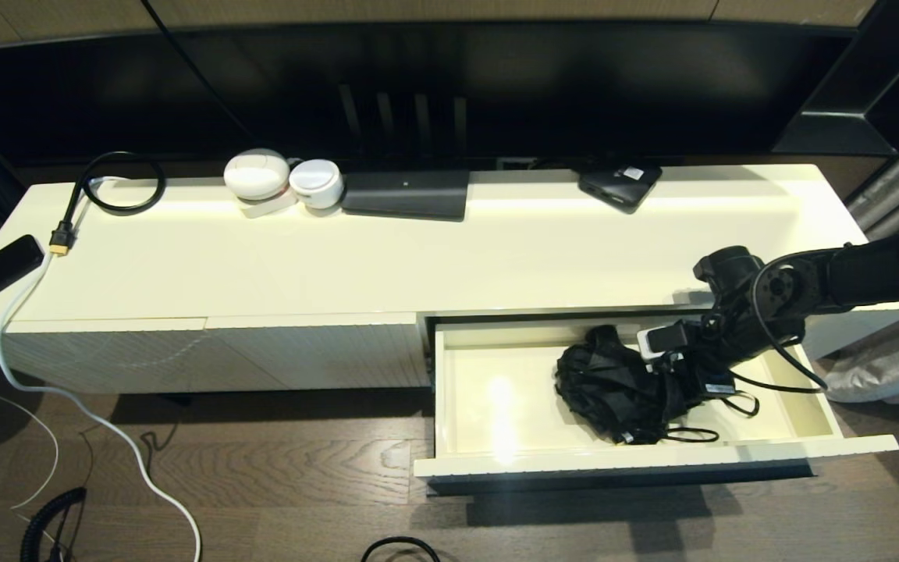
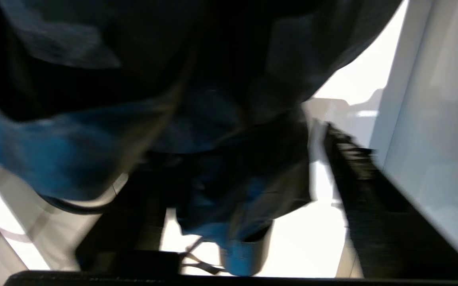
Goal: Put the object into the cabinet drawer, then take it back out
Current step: Take the umbrella out of the drawer and put it on the table
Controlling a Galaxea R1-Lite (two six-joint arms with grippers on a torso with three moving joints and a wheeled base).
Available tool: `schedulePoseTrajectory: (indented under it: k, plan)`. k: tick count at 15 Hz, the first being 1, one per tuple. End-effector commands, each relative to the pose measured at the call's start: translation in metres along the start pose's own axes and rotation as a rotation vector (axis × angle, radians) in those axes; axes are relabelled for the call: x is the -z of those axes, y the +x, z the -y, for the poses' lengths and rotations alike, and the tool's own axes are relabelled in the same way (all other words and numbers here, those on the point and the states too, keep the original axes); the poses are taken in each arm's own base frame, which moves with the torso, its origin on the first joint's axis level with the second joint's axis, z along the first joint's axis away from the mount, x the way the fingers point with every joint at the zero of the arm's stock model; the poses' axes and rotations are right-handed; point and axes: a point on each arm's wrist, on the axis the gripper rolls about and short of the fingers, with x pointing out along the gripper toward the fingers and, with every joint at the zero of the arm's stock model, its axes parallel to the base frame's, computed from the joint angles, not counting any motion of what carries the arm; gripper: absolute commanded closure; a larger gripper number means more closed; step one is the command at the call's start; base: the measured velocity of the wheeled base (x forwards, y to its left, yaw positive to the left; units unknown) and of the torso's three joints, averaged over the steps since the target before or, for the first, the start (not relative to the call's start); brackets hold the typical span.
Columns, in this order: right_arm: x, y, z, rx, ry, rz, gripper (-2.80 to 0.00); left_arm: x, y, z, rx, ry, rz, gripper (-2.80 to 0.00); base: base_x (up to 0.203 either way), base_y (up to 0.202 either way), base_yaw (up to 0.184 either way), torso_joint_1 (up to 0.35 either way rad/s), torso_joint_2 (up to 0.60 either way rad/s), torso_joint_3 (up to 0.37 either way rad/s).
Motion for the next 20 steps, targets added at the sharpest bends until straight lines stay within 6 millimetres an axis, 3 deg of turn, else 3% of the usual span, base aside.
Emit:
schedulePoseTrajectory:
  k: [1, 12, 20]
  plan:
    - [0.000, 0.001, 0.000, -0.002, -0.008, 0.000, 0.00, 0.000, 0.000, 0.000, -0.001, -0.001, 0.000, 0.00, 0.000, 0.000, 0.000, 0.000, 0.00, 0.000]
    - [-0.003, 0.008, -0.004, -0.026, -0.001, 0.001, 0.00, 0.000, 0.000, 0.000, -0.002, -0.001, 0.001, 0.00, 0.000, 0.000, 0.000, 0.000, 0.00, 0.000]
    - [-0.009, -0.026, -0.001, 0.025, -0.010, 0.010, 0.00, 0.000, 0.000, 0.000, -0.001, -0.001, 0.001, 0.00, 0.000, 0.000, 0.000, 0.000, 0.00, 0.000]
